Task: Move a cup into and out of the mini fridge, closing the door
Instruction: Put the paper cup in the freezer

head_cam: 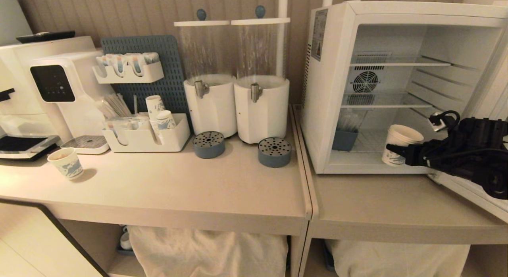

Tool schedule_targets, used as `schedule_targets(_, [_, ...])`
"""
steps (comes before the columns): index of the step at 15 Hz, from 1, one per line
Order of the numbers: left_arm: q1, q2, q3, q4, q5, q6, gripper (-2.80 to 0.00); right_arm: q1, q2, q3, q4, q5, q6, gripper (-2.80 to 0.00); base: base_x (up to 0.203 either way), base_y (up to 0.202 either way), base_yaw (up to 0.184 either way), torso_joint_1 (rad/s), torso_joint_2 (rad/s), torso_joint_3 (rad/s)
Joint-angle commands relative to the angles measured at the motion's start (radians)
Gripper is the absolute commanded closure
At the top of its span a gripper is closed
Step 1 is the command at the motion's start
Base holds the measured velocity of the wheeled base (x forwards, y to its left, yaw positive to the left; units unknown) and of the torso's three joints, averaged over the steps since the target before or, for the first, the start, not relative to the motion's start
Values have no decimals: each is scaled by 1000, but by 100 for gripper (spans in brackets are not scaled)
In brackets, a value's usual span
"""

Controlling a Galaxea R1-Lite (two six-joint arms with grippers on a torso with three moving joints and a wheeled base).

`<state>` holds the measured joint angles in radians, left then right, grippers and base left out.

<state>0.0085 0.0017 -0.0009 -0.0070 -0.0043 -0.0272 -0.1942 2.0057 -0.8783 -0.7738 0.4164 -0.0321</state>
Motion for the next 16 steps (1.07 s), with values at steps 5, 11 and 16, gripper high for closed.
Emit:
schedule_targets(5, [1,1,1,-1,3,0,0,56,154,0,-197,-195,-5,0,0,0,0,0,0,0])
schedule_targets(11, [1,1,1,-1,3,0,0,73,290,-66,-276,-316,-35,0,0,0,0,0,0,0])
schedule_targets(16, [1,1,0,-1,3,0,0,86,362,-163,-222,-364,-39,0,0,0,0,0,0,0])
